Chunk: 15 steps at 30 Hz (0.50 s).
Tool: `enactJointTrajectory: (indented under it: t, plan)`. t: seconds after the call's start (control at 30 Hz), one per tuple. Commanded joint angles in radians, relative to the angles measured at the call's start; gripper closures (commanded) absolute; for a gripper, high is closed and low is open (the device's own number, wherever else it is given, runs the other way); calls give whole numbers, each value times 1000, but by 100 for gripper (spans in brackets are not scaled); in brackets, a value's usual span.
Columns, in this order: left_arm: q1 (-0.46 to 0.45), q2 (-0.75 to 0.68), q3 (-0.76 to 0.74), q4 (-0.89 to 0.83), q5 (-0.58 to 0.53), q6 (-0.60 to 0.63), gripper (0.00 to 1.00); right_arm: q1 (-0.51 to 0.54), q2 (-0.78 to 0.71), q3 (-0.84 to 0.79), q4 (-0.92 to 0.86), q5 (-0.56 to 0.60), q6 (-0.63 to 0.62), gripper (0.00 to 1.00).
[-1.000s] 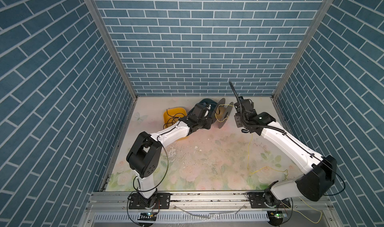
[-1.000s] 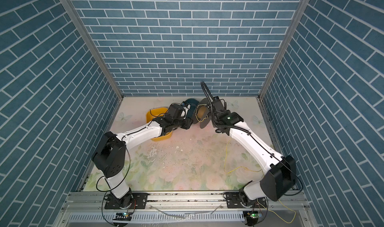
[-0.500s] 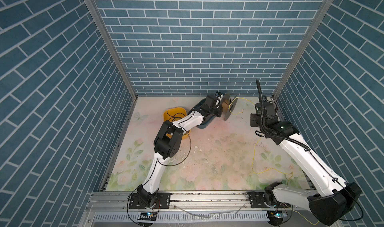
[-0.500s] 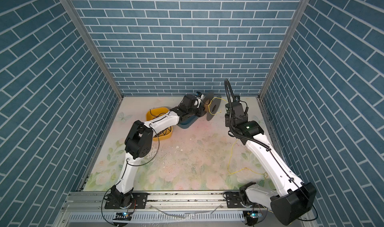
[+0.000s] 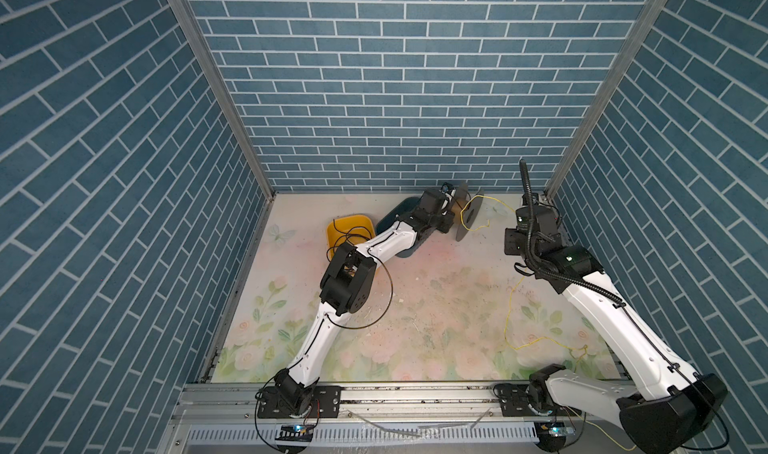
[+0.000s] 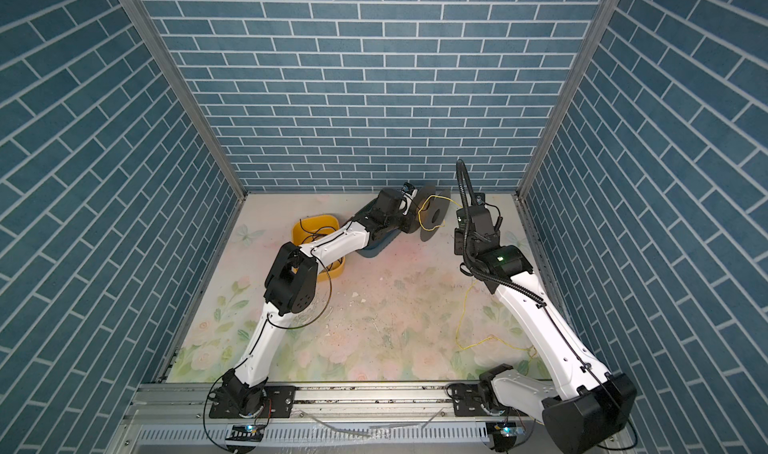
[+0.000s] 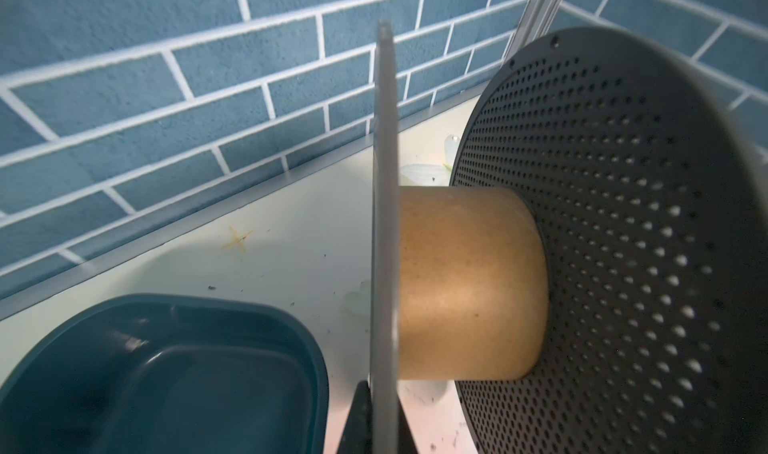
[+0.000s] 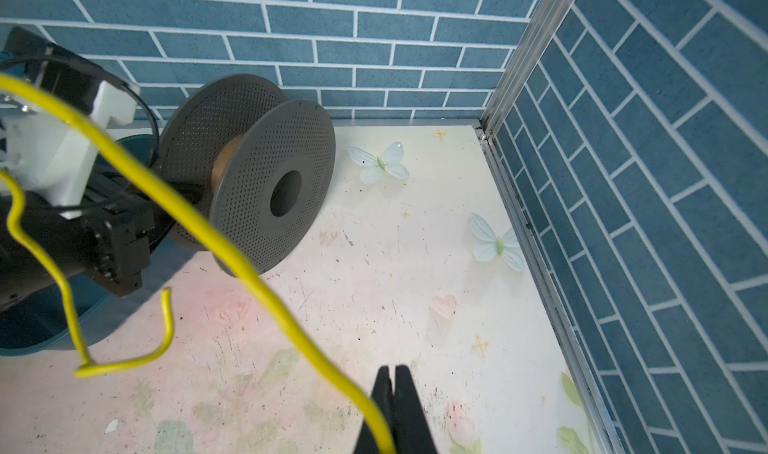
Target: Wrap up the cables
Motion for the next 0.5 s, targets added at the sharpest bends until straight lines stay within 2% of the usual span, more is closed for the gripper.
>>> enactJointTrajectory:
  t: [0.0, 0.2, 0.47]
  plan:
    - [-39, -156, -54, -38, -103, 40, 100, -4, -34, -27, -8, -2, 20, 100]
    - [-78, -389, -267, -105, -213, -25, 100, -6, -68, -25, -37, -19, 21, 100]
    - [-118, -720, -536, -226, -315, -127, 100, -6, -78, -12, -65, -162, 4, 100]
